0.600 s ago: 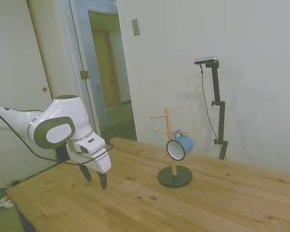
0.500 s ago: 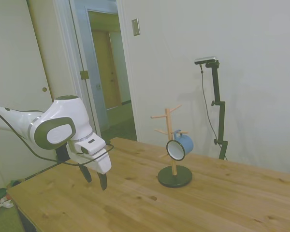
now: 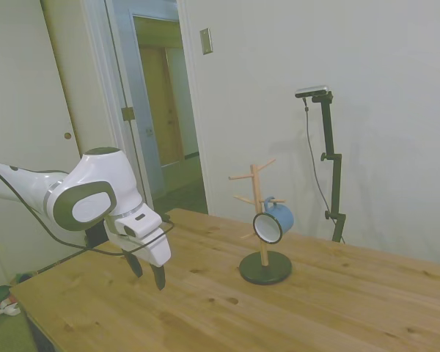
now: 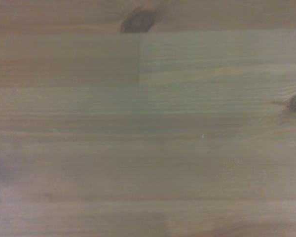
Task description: Unload the mug
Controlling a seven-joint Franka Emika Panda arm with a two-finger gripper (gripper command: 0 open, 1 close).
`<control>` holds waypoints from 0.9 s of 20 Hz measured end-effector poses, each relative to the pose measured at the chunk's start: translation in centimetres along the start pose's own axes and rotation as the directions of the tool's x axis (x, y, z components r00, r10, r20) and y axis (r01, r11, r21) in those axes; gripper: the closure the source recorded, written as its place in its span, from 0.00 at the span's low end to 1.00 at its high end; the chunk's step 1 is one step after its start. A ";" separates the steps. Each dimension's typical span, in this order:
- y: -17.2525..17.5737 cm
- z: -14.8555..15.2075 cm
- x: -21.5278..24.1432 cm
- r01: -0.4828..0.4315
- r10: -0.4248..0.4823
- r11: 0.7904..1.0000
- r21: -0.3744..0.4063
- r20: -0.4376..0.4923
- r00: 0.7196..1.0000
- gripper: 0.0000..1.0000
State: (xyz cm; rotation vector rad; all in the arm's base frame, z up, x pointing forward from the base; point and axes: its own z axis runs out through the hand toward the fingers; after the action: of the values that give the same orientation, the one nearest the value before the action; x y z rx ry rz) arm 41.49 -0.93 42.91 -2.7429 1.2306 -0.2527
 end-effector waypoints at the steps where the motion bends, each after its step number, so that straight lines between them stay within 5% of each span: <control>1: 0.2 -0.1 0.5 -0.010 0.011 1.000 0.014 -0.014 1.000 0.00; 18: 6.9 -1.5 9.3 -0.102 0.155 0.972 0.212 -0.249 0.956 0.00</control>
State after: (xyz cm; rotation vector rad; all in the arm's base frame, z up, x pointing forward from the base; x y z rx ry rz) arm 42.28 -12.55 44.05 -2.5058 1.3577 -0.7067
